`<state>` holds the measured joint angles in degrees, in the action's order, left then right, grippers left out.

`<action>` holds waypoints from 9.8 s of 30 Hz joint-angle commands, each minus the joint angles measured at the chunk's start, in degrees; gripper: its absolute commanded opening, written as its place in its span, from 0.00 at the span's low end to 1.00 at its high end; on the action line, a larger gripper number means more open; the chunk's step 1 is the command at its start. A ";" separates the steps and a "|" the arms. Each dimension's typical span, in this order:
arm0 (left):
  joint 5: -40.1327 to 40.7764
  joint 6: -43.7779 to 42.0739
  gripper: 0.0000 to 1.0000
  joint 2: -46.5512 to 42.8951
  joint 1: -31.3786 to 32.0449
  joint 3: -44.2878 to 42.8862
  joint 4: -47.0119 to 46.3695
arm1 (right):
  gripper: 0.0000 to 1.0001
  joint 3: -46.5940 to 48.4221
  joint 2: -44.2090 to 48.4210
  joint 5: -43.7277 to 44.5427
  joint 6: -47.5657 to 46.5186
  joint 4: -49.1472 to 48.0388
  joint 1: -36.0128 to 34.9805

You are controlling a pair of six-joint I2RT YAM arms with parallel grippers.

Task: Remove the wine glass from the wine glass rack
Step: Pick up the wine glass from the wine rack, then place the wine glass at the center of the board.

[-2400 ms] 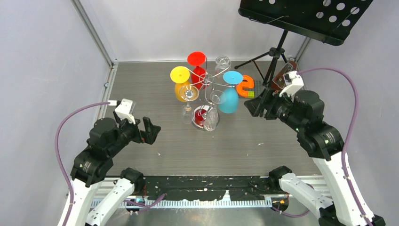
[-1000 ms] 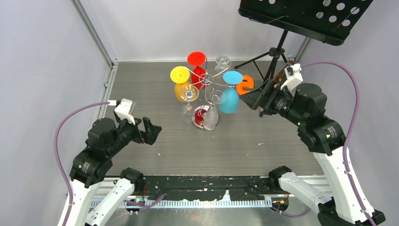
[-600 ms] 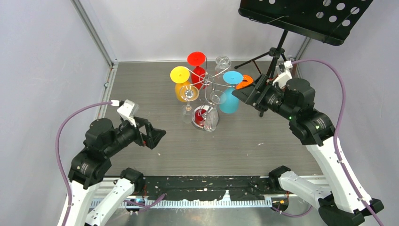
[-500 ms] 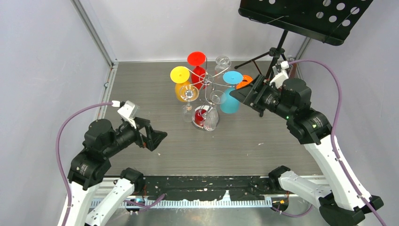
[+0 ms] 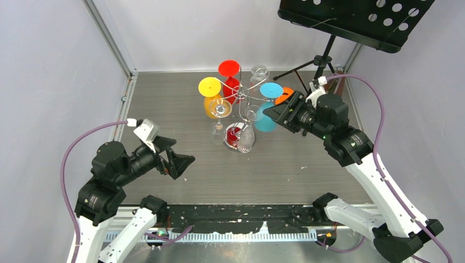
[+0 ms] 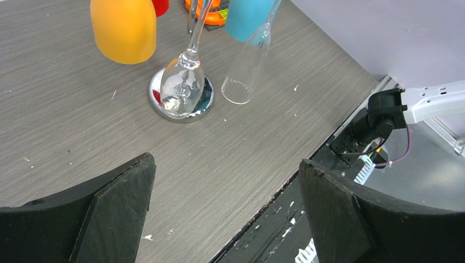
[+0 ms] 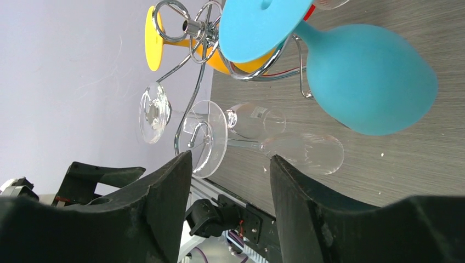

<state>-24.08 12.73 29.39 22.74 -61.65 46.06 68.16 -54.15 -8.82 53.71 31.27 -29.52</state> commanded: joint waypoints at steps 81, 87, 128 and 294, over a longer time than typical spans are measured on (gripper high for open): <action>1.32 -2.62 1.00 -2.85 -0.28 -2.61 1.76 | 0.06 -0.47 -4.61 6.55 9.80 -19.29 -11.01; 1.06 -2.28 1.00 -2.69 -0.25 -2.75 1.86 | 0.06 0.10 -4.98 11.17 10.26 -20.36 -11.25; 0.39 2.33 1.00 -0.32 -0.27 -7.41 2.30 | 0.06 -9.87 12.05 21.92 10.07 -14.93 -11.13; -26.66 -2.44 0.00 -5.32 8.07 7.51 18.24 | 0.72 29.06 -16.00 -20.67 -64.55 11.88 -39.04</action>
<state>-52.12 12.93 24.60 28.03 -51.37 63.31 93.84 -68.53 -22.72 -9.76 39.44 -69.30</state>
